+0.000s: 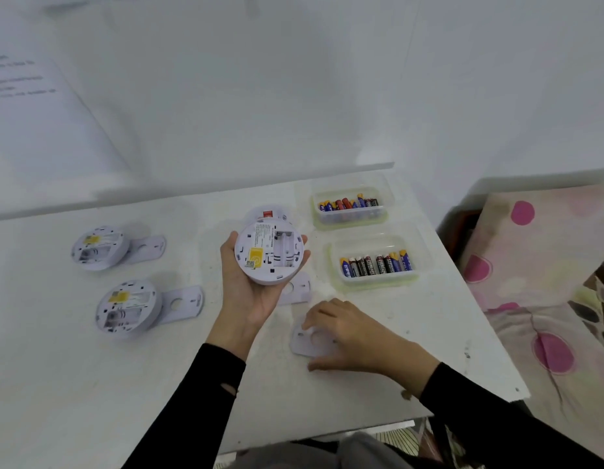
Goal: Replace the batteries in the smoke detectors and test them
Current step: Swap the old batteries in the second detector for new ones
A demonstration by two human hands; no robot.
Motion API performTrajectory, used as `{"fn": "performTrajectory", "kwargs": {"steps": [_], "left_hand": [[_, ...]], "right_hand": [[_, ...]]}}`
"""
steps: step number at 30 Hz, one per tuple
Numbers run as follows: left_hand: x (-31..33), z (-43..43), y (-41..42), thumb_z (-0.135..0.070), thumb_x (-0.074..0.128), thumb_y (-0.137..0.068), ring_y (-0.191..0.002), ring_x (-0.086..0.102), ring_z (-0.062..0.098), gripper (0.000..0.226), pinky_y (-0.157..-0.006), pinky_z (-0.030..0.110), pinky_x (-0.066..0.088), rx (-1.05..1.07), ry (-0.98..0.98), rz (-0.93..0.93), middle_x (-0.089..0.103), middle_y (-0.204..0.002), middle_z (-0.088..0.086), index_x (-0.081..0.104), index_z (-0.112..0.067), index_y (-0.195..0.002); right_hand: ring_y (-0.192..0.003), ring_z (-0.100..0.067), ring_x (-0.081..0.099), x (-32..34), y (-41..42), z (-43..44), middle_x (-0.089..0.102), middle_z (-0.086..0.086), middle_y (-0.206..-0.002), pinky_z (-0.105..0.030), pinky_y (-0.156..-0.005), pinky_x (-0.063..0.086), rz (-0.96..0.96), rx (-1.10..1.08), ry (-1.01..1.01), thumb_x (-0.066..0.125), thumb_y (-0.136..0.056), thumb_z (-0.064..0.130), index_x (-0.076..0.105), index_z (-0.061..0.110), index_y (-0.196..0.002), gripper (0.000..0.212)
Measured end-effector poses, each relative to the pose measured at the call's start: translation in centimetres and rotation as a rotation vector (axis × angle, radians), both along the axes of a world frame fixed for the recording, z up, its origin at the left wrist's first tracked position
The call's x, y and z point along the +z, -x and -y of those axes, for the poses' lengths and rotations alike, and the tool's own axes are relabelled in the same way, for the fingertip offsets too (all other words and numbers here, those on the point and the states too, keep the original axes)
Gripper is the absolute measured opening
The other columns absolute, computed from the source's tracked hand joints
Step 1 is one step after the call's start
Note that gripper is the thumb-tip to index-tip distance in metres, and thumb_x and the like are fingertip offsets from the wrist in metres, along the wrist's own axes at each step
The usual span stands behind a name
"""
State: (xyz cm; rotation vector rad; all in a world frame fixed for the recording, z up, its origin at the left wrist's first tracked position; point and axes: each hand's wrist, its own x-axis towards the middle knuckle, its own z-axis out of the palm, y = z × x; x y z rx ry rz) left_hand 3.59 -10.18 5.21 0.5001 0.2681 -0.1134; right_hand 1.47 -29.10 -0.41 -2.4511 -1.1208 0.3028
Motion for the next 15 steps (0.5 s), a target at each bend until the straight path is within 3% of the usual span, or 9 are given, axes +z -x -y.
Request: {"fn": "performTrajectory", "kwargs": {"steps": [4, 8, 11, 15], "left_hand": [[0.2, -0.9, 1.0, -0.061, 0.054, -0.084, -0.129, 0.051, 0.048, 0.076, -0.102, 0.059, 0.045, -0.032, -0.006, -0.006, 0.056, -0.138, 0.026, 0.057, -0.006, -0.137], [0.6, -2.9, 1.8, -0.027, 0.081, -0.069, -0.129, 0.051, 0.048, 0.058, -0.093, 0.06, 0.052, -0.049, -0.066, 0.038, 0.057, -0.136, 0.027, 0.067, -0.003, -0.121], [1.0, -5.0, 2.0, -0.002, 0.063, -0.078, -0.117, 0.061, 0.043, 0.041, -0.092, 0.062, 0.052, -0.025, -0.156, 0.045, 0.064, -0.125, 0.025, 0.06, -0.002, -0.118], [1.9, -8.6, 1.1, -0.004, 0.05, -0.085, -0.11, 0.066, 0.037, 0.037, -0.092, 0.057, 0.053, -0.007, -0.333, -0.047, 0.07, -0.116, 0.021, 0.057, 0.001, -0.121]], "right_hand": [[-0.098, -0.021, 0.051, -0.7, 0.3, -0.1, 0.057, 0.002, -0.113, -0.037, -0.085, 0.046, 0.054, -0.01, -0.034, 0.065, -0.072, 0.044, 0.06, 0.019, -0.114, 0.048], [-0.101, -0.016, 0.045, 0.1, 0.1, -0.5, 0.051, 0.006, -0.114, -0.034, -0.09, 0.041, 0.016, -0.04, -0.1, 0.064, -0.069, 0.041, 0.056, 0.026, -0.114, 0.048], [-0.108, -0.012, 0.042, 2.0, -1.1, -1.7, 0.047, 0.008, -0.118, -0.023, -0.098, 0.036, -0.049, -0.059, -0.232, 0.07, -0.072, 0.033, 0.055, 0.027, -0.114, 0.046], [-0.119, -0.012, 0.045, 4.3, -4.2, -5.1, 0.048, 0.007, -0.122, -0.019, -0.102, 0.035, -0.135, -0.06, -0.38, 0.075, -0.075, 0.025, 0.054, 0.023, -0.118, 0.048]]}}
